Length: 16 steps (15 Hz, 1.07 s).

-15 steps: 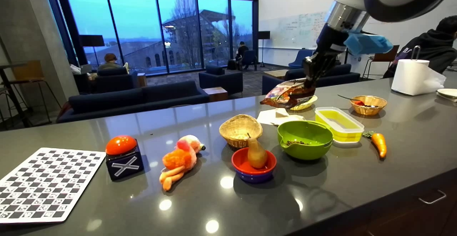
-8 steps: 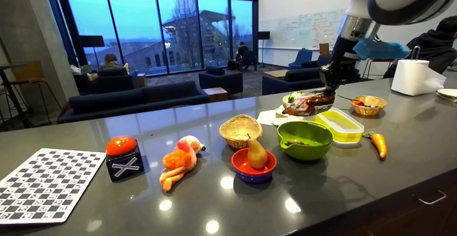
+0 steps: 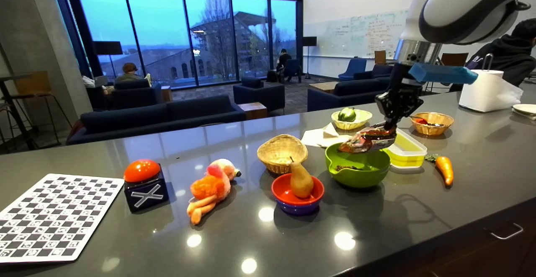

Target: Put the orange packet into the green bowl

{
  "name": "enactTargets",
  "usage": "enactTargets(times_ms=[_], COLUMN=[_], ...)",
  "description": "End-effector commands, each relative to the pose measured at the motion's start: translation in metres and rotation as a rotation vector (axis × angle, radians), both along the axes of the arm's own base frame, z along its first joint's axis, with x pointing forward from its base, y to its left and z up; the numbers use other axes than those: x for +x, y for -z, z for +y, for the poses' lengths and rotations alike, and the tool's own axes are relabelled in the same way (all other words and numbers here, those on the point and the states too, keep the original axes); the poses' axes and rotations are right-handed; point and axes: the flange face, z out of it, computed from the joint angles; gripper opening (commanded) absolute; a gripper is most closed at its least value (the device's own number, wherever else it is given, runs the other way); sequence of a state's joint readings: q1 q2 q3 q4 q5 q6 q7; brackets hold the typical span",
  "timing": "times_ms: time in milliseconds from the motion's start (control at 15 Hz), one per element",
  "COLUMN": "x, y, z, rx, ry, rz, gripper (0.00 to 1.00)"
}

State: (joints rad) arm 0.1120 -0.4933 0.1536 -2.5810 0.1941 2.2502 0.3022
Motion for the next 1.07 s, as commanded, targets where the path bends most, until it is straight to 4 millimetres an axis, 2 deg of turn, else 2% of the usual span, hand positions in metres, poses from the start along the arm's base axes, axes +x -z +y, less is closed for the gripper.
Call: enactTargets(times_ms=[0,400,1000], x=[0.008,0.018,0.025], y=[0.005,0.018,0.027], z=[0.000,0.001,0.006], rx=[0.037,0.056,0.094], ry=[0.027,0.049,0.066], rz=[0.042,0.085,0.121], gripper=[0.01,0.01,0.01])
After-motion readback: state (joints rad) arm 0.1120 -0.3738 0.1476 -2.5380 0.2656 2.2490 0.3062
